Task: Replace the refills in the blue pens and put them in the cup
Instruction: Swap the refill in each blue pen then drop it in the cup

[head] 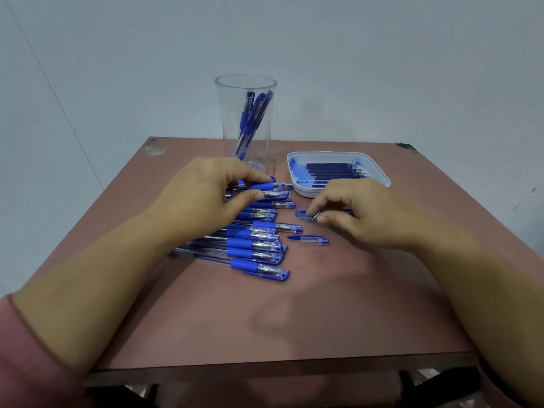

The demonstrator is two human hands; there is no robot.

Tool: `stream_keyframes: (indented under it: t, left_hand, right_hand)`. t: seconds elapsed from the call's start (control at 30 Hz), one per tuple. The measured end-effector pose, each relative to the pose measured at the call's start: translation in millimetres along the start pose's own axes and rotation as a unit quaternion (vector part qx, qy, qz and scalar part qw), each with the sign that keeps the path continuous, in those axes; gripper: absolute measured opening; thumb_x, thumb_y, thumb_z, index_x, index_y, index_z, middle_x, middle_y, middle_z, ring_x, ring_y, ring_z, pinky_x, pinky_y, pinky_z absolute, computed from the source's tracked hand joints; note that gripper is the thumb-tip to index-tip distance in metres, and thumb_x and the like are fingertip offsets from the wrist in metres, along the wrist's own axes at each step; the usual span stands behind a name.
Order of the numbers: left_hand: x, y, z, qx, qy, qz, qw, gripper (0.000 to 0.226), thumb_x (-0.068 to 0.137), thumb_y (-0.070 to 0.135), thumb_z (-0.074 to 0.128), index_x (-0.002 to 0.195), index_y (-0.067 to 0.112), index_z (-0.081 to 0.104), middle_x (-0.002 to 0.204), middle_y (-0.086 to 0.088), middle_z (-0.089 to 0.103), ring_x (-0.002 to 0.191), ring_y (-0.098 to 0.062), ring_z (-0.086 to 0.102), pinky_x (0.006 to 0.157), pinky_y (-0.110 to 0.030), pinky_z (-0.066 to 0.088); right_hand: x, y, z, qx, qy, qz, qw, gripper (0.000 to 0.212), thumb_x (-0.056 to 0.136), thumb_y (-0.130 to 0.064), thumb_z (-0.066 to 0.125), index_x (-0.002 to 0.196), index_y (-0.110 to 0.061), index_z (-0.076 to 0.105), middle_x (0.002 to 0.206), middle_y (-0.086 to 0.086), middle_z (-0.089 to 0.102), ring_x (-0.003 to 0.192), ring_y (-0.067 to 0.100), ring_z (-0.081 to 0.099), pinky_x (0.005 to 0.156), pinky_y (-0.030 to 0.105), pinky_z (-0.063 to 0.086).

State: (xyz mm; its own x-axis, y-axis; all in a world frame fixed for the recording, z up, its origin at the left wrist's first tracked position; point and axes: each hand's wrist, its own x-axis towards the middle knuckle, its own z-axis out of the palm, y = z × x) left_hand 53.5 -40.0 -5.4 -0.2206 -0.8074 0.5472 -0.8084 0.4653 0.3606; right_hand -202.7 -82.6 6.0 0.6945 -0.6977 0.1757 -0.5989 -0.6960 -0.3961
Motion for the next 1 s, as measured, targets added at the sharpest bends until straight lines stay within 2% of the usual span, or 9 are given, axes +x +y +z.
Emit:
stream_keyframes:
  t: [0.07, 0.2, 0.33, 0.43, 0.6, 0.7, 0.77, 0.87, 1.0]
  left_hand:
    - [-0.3, -0.2, 0.9, -0.001, -0.008, -0.008, 1.000, 0.024, 0.085, 0.032, 0.072, 0.110, 0.034, 0.072, 0.092, 0.017, 0.069, 0.078, -0.005, 0.061, 0.073, -0.035, 0.054]
    - [-1.0, 1.5, 2.4, -0.006, -0.016, -0.009, 1.000, 0.024, 0.084, 0.030, 0.073, 0.108, 0.033, 0.073, 0.092, 0.013, 0.070, 0.078, -0.006, 0.061, 0.075, -0.037, 0.055]
    - [-0.9, 2.3, 1.7, -0.009, -0.023, -0.008, 1.000, 0.025, 0.085, 0.029, 0.073, 0.109, 0.033, 0.072, 0.087, 0.022, 0.064, 0.077, 0.003, 0.059, 0.073, -0.026, 0.050]
    - [-1.0, 3.1, 1.7, -0.012, -0.031, -0.005, 0.999, 0.024, 0.085, 0.030, 0.072, 0.108, 0.035, 0.072, 0.082, 0.032, 0.057, 0.078, 0.011, 0.057, 0.071, -0.015, 0.044]
    - [-2.6, 7.5, 3.3, -0.030, -0.037, 0.005, 0.999, 0.023, 0.084, 0.034, 0.072, 0.107, 0.038, 0.072, 0.084, 0.032, 0.061, 0.082, 0.011, 0.057, 0.071, -0.005, 0.040]
    - [-3.2, 10.4, 5.1, -0.049, -0.042, 0.016, 0.998, 0.024, 0.084, 0.032, 0.073, 0.107, 0.039, 0.071, 0.088, 0.025, 0.067, 0.084, 0.008, 0.060, 0.072, -0.004, 0.040]
    - [-3.4, 11.3, 4.9, -0.054, -0.044, 0.020, 0.997, 0.025, 0.085, 0.031, 0.073, 0.108, 0.039, 0.071, 0.090, 0.021, 0.070, 0.085, 0.004, 0.062, 0.072, -0.007, 0.042]
    - [-2.9, 10.1, 4.3, -0.047, -0.048, 0.007, 0.998, 0.025, 0.084, 0.034, 0.072, 0.108, 0.039, 0.071, 0.088, 0.023, 0.068, 0.083, 0.004, 0.061, 0.070, -0.009, 0.041]
    - [-2.2, 7.2, 2.9, -0.032, -0.041, -0.007, 0.999, 0.025, 0.083, 0.036, 0.072, 0.108, 0.037, 0.072, 0.087, 0.027, 0.064, 0.081, 0.006, 0.059, 0.072, -0.013, 0.042]
  right_hand:
    - [0.0, -3.4, -0.4, -0.036, -0.037, -0.011, 0.999, 0.016, 0.092, -0.019, 0.063, 0.099, -0.033, 0.069, 0.092, -0.027, 0.058, 0.094, -0.007, 0.052, 0.081, 0.006, 0.036]
    - [0.8, -7.7, 1.3, -0.052, -0.057, -0.022, 0.997, 0.017, 0.092, -0.018, 0.063, 0.102, -0.030, 0.071, 0.092, -0.021, 0.060, 0.091, -0.008, 0.047, 0.078, 0.005, 0.035]
    - [0.4, -6.3, 1.5, -0.039, -0.057, -0.012, 0.998, 0.022, 0.091, -0.021, 0.064, 0.108, -0.034, 0.067, 0.099, -0.019, 0.064, 0.098, -0.002, 0.048, 0.085, 0.015, 0.039]
    - [0.1, -3.3, 1.2, -0.017, -0.014, -0.016, 1.000, 0.023, 0.087, -0.024, 0.070, 0.107, -0.034, 0.065, 0.099, -0.021, 0.063, 0.100, 0.000, 0.051, 0.088, 0.022, 0.045]
    - [-0.1, -7.2, 5.0, 0.022, 0.159, -0.066, 0.985, 0.025, 0.077, -0.039, 0.073, 0.095, -0.037, 0.056, 0.090, -0.020, 0.061, 0.085, 0.002, 0.056, 0.073, 0.011, 0.040]
    - [4.6, -13.0, 16.0, 0.071, 0.167, -0.056, 0.982, 0.031, 0.079, -0.041, 0.075, 0.107, -0.043, 0.061, 0.098, -0.017, 0.066, 0.093, 0.003, 0.062, 0.081, 0.016, 0.048]
    - [8.1, -14.2, 21.7, 0.077, 0.171, -0.060, 0.981, 0.027, 0.083, -0.034, 0.073, 0.110, -0.036, 0.068, 0.098, -0.018, 0.068, 0.093, 0.000, 0.063, 0.083, 0.015, 0.049]
    - [9.3, -10.9, 20.2, 0.073, 0.173, -0.053, 0.981, 0.017, 0.085, -0.026, 0.071, 0.102, -0.029, 0.073, 0.090, -0.020, 0.068, 0.088, -0.001, 0.064, 0.079, 0.013, 0.049]
    - [1.2, -1.0, 7.8, 0.078, 0.167, -0.020, 0.983, 0.016, 0.085, -0.019, 0.072, 0.089, -0.034, 0.069, 0.083, -0.021, 0.068, 0.082, -0.002, 0.065, 0.078, 0.016, 0.051]
